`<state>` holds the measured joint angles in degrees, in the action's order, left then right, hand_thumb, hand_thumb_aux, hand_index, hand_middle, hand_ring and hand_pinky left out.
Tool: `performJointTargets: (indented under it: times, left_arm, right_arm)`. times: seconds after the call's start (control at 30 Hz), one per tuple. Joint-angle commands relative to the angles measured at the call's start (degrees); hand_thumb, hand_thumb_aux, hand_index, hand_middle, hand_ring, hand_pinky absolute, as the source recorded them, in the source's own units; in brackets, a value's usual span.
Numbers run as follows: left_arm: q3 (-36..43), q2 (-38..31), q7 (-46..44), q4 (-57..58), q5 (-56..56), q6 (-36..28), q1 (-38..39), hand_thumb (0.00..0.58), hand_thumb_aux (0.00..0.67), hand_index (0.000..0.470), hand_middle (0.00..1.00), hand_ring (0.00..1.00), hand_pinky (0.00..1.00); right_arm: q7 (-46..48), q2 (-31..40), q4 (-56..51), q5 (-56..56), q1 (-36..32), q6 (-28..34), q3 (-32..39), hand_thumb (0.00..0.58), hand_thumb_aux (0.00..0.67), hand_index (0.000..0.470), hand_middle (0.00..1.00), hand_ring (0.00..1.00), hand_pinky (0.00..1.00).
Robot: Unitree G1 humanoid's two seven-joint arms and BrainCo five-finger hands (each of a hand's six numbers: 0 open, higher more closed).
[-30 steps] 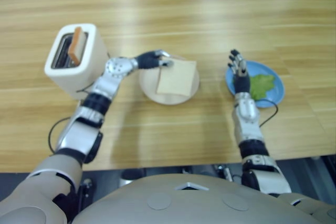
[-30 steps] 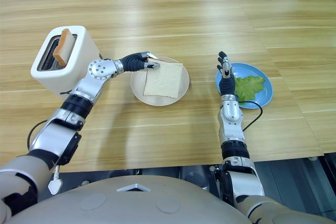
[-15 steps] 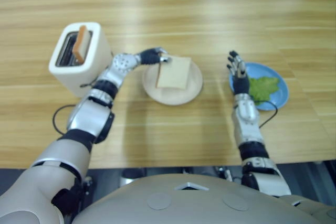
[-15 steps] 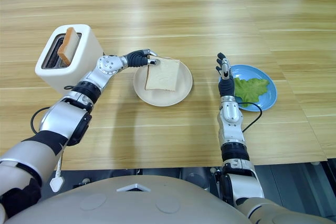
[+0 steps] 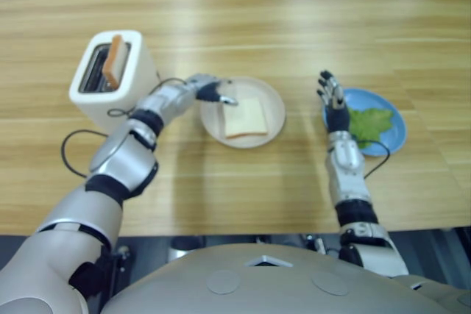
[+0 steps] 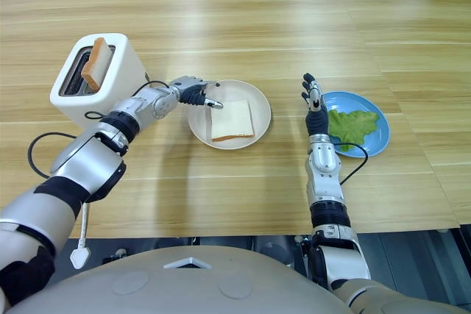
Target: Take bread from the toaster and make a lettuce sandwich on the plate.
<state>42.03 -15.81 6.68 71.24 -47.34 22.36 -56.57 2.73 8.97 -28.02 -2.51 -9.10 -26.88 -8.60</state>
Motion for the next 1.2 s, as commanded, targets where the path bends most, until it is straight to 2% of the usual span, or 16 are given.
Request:
performJointTargets:
  times: [0.03,0.13,0.2,0.27,0.33,0.43,0.53,0.6,0.67,0.77,0.83,0.97,1.2]
  left_arm:
    - [2.3,-3.1,8.0,-2.2,-5.1,-3.4,-2.7,0.000,0.000,0.000,0.00,0.00,0.00]
    - [1.0,-6.6,11.5,-8.6,-6.2,-4.5,-2.8,0.000,0.000,0.000,0.00,0.00,0.00]
    - [-2.3,-9.7,10.3,-17.5,-3.4,-2.9,0.0,0.000,0.000,0.000,0.00,0.00,0.00]
    - [-8.8,-11.9,3.7,-29.1,7.1,1.0,6.8,0.000,0.000,0.000,0.00,0.00,0.00]
    - [-15.1,-12.3,-4.8,-41.3,20.0,1.2,15.6,0.000,0.000,0.000,0.00,0.00,0.00]
    - [-20.6,-12.4,-12.9,-55.7,31.7,-2.9,27.5,0.000,0.000,0.000,0.00,0.00,0.00]
    - [-25.4,-11.0,-18.3,-65.7,42.1,-9.4,36.8,0.000,0.000,0.000,0.00,0.00,0.00]
    - [-28.0,-9.7,-19.7,-70.1,46.8,-12.4,41.4,0.000,0.000,0.000,0.00,0.00,0.00]
    - [-29.8,-8.0,-20.6,-73.3,49.8,-14.9,45.2,0.000,0.000,0.000,0.00,0.00,0.00]
    - [-31.7,-5.2,-21.0,-76.9,53.2,-17.3,50.5,0.000,0.000,0.000,0.00,0.00,0.00]
    - [-32.5,-4.6,-20.8,-78.5,52.5,-18.1,52.6,0.000,0.000,0.000,0.00,0.00,0.00]
    - [-34.1,-3.0,-20.9,-80.8,53.3,-20.0,55.0,0.000,0.000,0.000,0.00,0.00,0.00]
    - [-32.8,0.4,-21.5,-80.1,51.8,-20.4,57.3,0.000,0.000,0.000,0.00,0.00,0.00]
  right_arm:
    - [0.5,-0.2,1.6,0.3,0.6,1.1,0.7,0.000,0.000,0.000,0.00,0.00,0.00]
    - [0.7,-0.1,3.4,1.0,1.2,1.1,1.2,0.000,0.000,0.000,0.00,0.00,0.00]
    - [0.9,0.1,7.0,2.0,2.2,1.3,2.0,0.000,0.000,0.000,0.00,0.00,0.00]
    - [0.9,0.9,13.5,4.4,3.8,1.7,3.4,0.000,0.000,0.000,0.00,0.00,0.00]
    - [1.8,2.3,21.9,6.4,5.1,3.1,4.5,0.000,0.000,0.000,0.00,0.00,0.00]
    - [3.1,7.0,33.4,10.7,5.6,6.6,3.4,0.000,0.000,0.000,0.00,0.00,0.00]
    - [3.4,16.2,38.7,17.2,4.1,9.3,-1.7,0.000,0.000,0.000,0.00,0.00,0.00]
    - [2.0,23.4,35.8,22.0,2.1,9.6,-5.2,0.000,0.000,0.000,0.00,0.00,0.00]
    - [0.0,30.4,29.8,27.7,0.3,9.4,-5.7,0.000,0.000,0.000,0.00,0.00,0.00]
    - [-6.5,41.3,17.3,40.6,-2.8,8.4,-1.5,0.000,0.000,0.000,0.00,0.00,0.00]
    - [-9.9,45.5,9.7,46.4,-5.1,8.3,2.8,0.000,0.000,0.000,0.00,0.00,0.00]
    - [-13.8,47.7,-4.6,54.4,-9.4,7.9,12.7,0.000,0.000,0.000,0.00,0.00,0.00]
    - [-18.3,42.7,-23.7,59.6,-15.9,7.2,25.8,0.000,0.000,0.000,0.00,0.00,0.00]
